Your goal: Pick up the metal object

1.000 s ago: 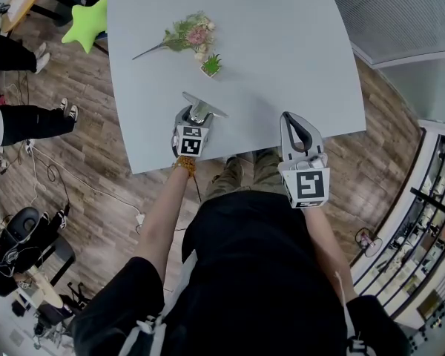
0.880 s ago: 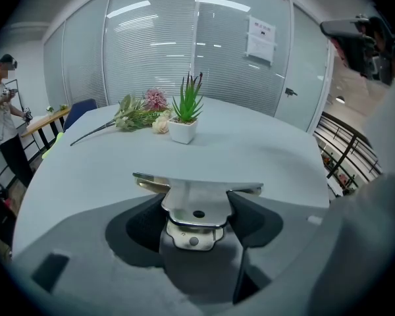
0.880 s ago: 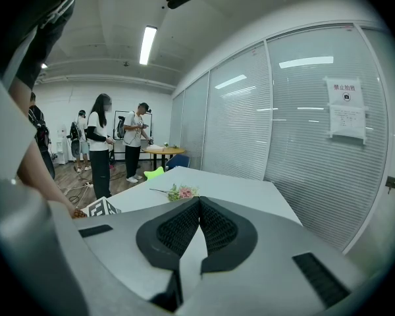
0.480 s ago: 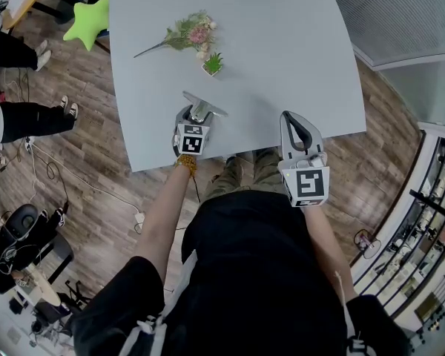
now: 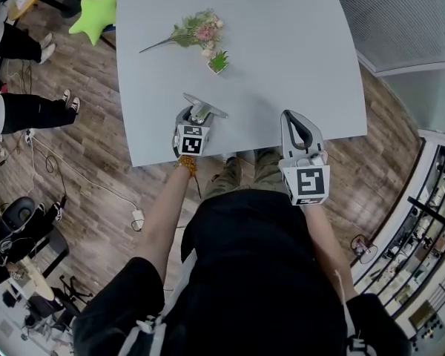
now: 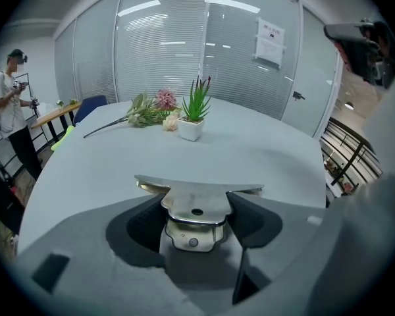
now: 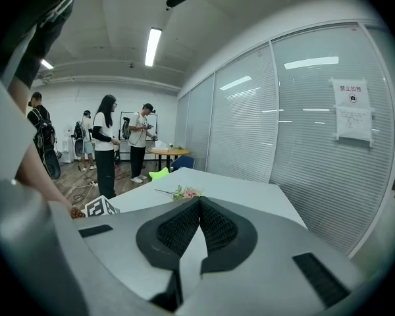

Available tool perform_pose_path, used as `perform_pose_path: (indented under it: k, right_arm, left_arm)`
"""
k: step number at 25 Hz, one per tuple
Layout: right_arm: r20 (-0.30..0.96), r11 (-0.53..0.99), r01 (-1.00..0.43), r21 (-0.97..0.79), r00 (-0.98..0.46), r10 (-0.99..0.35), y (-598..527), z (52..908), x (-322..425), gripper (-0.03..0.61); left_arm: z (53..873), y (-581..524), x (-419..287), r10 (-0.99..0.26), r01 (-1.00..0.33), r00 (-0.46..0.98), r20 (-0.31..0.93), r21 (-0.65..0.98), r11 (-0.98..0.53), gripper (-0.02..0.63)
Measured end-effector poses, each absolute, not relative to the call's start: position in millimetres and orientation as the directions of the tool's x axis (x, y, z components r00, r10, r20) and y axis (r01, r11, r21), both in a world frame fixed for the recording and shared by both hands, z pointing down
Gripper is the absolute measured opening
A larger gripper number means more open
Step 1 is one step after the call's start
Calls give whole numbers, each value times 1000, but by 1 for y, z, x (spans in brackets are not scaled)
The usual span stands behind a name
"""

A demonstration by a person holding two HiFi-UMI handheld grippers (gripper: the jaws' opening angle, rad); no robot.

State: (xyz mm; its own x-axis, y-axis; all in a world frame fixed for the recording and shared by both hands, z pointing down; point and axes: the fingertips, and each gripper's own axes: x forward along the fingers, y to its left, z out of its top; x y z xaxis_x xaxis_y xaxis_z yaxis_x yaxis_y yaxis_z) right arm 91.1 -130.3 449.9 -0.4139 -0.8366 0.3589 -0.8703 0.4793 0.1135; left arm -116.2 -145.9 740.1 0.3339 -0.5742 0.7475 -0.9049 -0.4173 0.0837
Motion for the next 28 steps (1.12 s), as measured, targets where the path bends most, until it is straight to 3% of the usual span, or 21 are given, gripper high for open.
perform_pose_path:
  k: [28]
  right_arm:
    - [353, 620, -779, 93, -556, -752, -110, 450, 36, -2]
  left_arm:
    - [727, -108, -121, -609, -924, 329, 722, 114, -364, 285]
